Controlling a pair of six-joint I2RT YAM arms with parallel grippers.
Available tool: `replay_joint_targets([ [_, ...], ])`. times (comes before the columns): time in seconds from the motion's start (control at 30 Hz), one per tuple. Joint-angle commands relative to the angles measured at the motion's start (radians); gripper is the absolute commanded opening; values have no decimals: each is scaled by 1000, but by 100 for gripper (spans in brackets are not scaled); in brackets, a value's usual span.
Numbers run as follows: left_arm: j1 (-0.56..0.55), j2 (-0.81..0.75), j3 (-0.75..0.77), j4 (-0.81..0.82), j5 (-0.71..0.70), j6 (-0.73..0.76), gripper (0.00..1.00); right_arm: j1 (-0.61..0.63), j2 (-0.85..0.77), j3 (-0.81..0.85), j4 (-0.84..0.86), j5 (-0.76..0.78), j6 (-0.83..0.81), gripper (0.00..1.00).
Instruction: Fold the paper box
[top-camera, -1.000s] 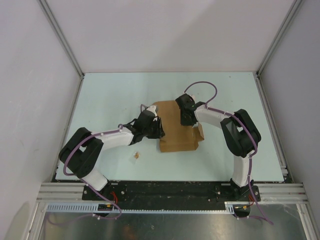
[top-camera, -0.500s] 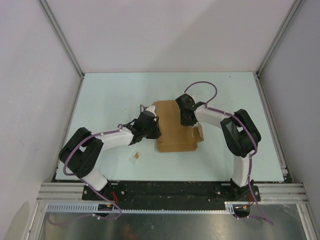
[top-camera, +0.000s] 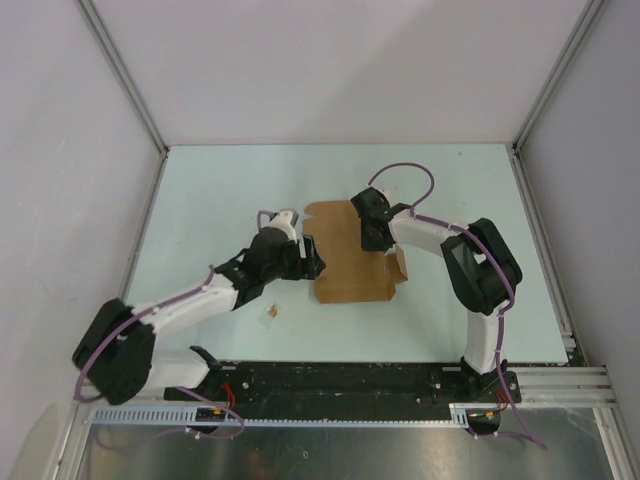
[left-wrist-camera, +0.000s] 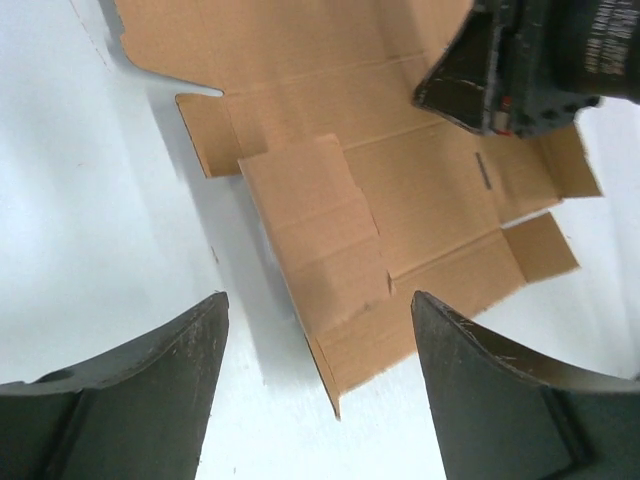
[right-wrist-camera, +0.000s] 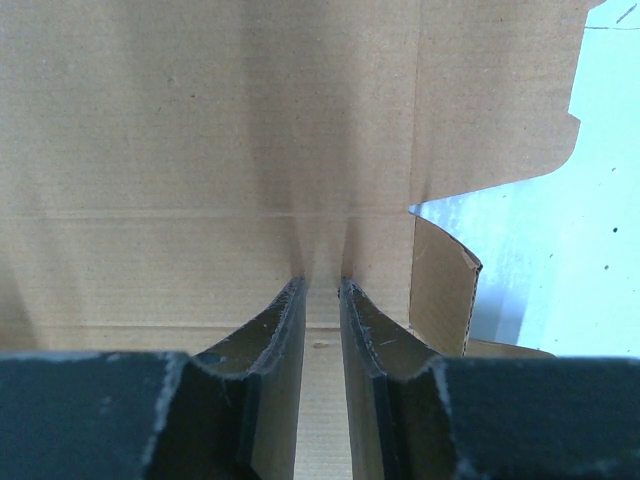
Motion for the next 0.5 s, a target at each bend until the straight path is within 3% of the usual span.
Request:
replay_joint_targets([
  [0.0, -11, -175, -83, 12, 12, -3, 77, 1, 38, -15, 13, -33, 3, 25],
  [0.13, -13, -261, -153, 3, -8, -21, 64, 1, 41, -15, 22, -42, 6, 25],
  [0.17, -13, -265, -165, 3, -11, -26, 53, 1, 43, -15, 21, -42, 6, 25],
  [0.23, -14, -256, -194, 3, -12, -33, 41, 2, 44, -15, 20, -42, 7, 25],
  [0.27, -16, -249, -203, 3, -11, -33, 28, 2, 43, -15, 19, -41, 6, 25],
  [0.37, -27, -210, -206, 3, -15, -36, 8, 2, 44, -15, 17, -38, 4, 24],
  [0.47, -36, -173, -203, 3, -20, -46, 1, 1, 44, -15, 16, -39, 3, 24],
])
